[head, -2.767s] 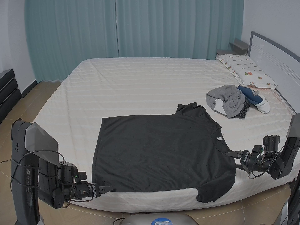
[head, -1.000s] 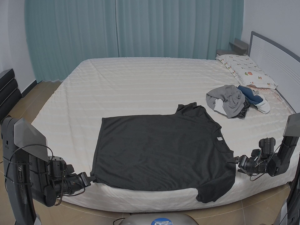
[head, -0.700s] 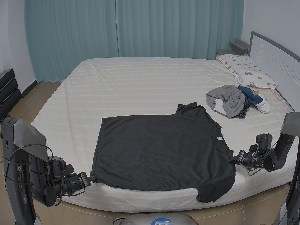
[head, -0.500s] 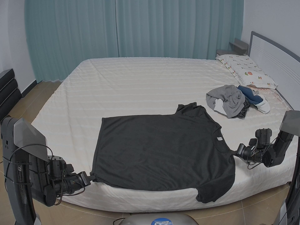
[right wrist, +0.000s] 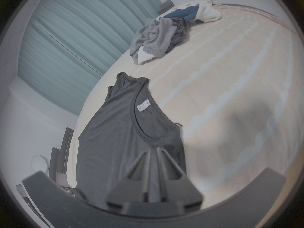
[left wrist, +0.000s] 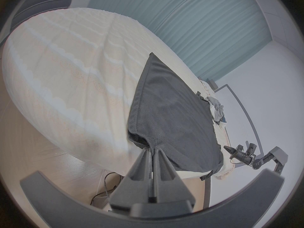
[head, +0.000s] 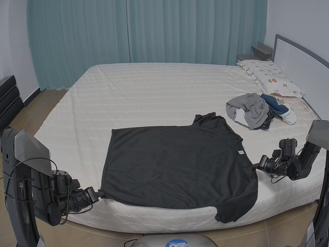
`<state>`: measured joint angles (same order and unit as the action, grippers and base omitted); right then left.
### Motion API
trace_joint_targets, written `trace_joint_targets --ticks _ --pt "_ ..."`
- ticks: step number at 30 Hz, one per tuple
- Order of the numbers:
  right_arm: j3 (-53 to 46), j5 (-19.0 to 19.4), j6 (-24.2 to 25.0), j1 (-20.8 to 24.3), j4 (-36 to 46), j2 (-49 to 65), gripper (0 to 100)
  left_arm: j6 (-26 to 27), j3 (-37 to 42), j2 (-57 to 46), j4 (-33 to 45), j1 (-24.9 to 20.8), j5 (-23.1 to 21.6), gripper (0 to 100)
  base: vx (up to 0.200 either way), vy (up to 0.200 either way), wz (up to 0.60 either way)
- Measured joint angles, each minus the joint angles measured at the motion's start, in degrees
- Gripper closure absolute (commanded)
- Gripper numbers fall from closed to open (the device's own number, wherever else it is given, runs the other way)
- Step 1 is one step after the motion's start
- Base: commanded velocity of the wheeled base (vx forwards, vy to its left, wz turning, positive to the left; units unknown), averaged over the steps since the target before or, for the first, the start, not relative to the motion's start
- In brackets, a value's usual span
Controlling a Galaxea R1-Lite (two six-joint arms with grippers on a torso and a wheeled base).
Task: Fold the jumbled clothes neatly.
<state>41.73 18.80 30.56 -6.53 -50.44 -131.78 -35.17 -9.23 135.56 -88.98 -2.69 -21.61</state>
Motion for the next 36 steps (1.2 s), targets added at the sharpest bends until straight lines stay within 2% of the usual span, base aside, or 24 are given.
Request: trace_joint_targets --ticks 8,16,17,27,36 --pt "-4.79 3.06 -0.34 -1.93 1.01 1.22 0 -0.07 0.06 -0.02 0.0 -0.02 0.0 100 0.0 0.0 0.0" --pt "-5.44 2.74 -0.4 -0.35 1.1 0.22 0 -0.07 0.11 -0.02 0.0 -0.05 -0.02 100 0.0 0.0 0.0" --pt "-5.05 2.6 -0.45 0.01 1.21 -0.05 100 -0.07 0.11 -0.02 0.0 -0.05 0.0 100 0.0 0.0 0.0" --pt "-0.41 -0.27 -2.73 1.61 6.55 -1.51 100 0.02 0.09 -0.02 0.0 0.0 0.0 100 0.0 0.0 0.0" --pt "5.62 -0.41 0.11 1.61 6.39 -1.57 100 0.0 0.02 -0.04 0.0 0.13 0.0 100 0.0 0.0 0.0"
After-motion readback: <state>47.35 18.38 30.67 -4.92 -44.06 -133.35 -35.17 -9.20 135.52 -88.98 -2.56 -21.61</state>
